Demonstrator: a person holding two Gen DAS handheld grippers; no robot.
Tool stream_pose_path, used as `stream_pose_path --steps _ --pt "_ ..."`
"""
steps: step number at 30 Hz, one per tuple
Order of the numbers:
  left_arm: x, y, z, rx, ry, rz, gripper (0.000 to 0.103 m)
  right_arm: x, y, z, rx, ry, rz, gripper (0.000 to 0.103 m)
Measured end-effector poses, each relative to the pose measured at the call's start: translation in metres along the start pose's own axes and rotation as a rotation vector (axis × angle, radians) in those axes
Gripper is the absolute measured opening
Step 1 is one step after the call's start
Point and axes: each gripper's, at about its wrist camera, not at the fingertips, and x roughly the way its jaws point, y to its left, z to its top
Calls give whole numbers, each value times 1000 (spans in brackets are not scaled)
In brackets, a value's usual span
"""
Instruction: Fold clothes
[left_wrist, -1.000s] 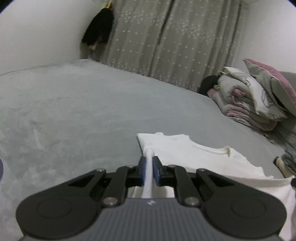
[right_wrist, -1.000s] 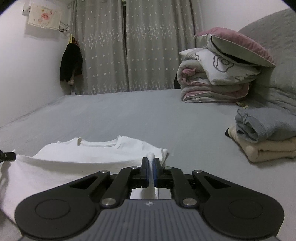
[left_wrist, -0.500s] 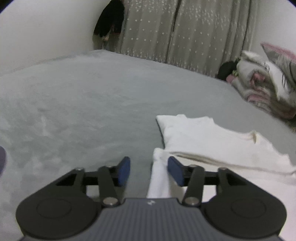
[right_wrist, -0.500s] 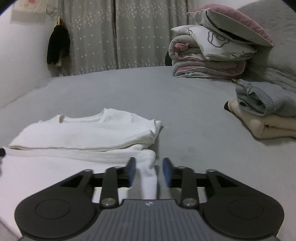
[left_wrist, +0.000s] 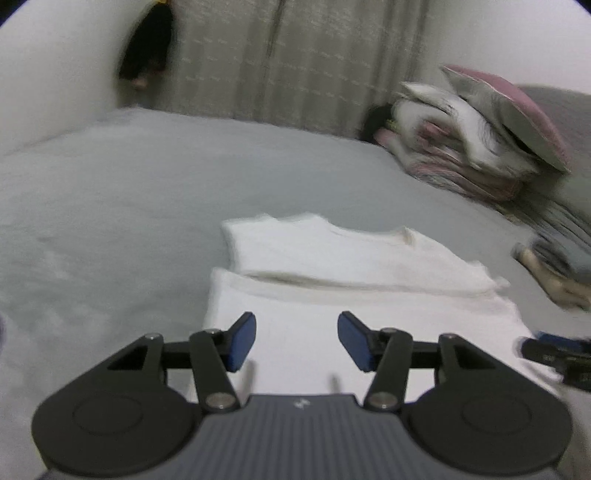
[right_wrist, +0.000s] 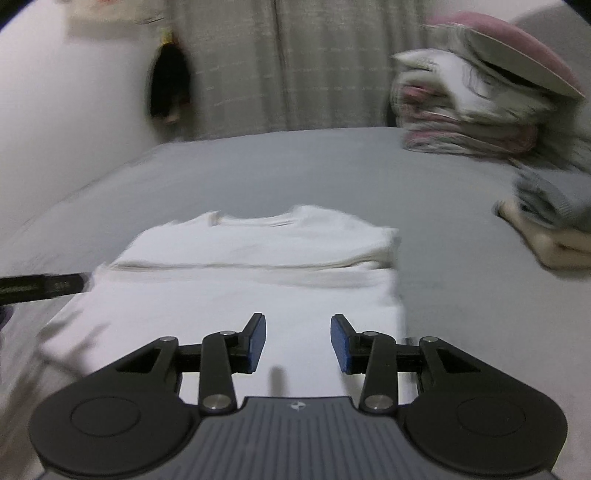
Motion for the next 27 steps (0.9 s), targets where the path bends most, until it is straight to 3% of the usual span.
stream_pose_path --steps 5,10,27 --pt "13 -36 -20 90 87 -76 50 7 32 -11 -65 27 80 39" --pt "18 -50 -36 169 110 -35 51 22 33 -22 -109 92 57 39" --pt "-5 -14 -39 190 93 9 52 -7 -26 -33 -105 97 75 38"
